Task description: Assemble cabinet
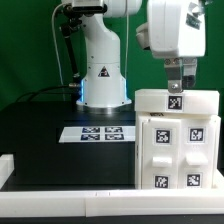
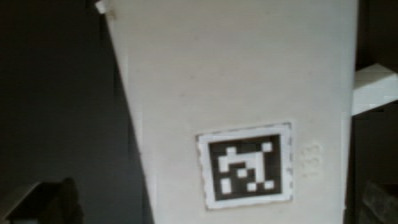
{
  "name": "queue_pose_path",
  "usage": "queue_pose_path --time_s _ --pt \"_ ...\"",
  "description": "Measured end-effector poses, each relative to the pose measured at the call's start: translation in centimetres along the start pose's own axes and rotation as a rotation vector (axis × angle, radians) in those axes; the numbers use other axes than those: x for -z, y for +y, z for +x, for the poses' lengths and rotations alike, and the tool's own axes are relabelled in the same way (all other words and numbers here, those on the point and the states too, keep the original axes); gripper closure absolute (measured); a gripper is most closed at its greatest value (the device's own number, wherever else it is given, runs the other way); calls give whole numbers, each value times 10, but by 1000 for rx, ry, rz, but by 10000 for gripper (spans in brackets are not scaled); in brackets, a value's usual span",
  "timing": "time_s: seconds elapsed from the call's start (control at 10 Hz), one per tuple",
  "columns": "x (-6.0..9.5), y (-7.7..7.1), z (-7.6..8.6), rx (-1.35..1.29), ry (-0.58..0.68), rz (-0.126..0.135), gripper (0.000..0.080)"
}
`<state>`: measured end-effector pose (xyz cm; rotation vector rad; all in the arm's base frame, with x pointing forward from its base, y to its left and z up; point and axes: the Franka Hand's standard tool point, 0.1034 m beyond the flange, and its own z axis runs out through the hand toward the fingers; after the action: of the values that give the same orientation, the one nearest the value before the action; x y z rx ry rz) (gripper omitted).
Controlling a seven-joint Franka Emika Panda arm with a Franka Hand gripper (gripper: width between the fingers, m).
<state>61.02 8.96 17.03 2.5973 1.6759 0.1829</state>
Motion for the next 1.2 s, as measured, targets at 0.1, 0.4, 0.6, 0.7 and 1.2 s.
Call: queue_pose_path --time_s 0.1,0.4,0.6,0.7,1.2 --pt "-3 -3 -3 3 -4 6 2" --pt "-14 -8 -12 -14 -10 9 2" --pt "-13 -7 -11 -18 -8 5 97" --pt "-13 -7 -11 -18 -8 5 97" --pt "-13 -5 -15 -271 4 13 240"
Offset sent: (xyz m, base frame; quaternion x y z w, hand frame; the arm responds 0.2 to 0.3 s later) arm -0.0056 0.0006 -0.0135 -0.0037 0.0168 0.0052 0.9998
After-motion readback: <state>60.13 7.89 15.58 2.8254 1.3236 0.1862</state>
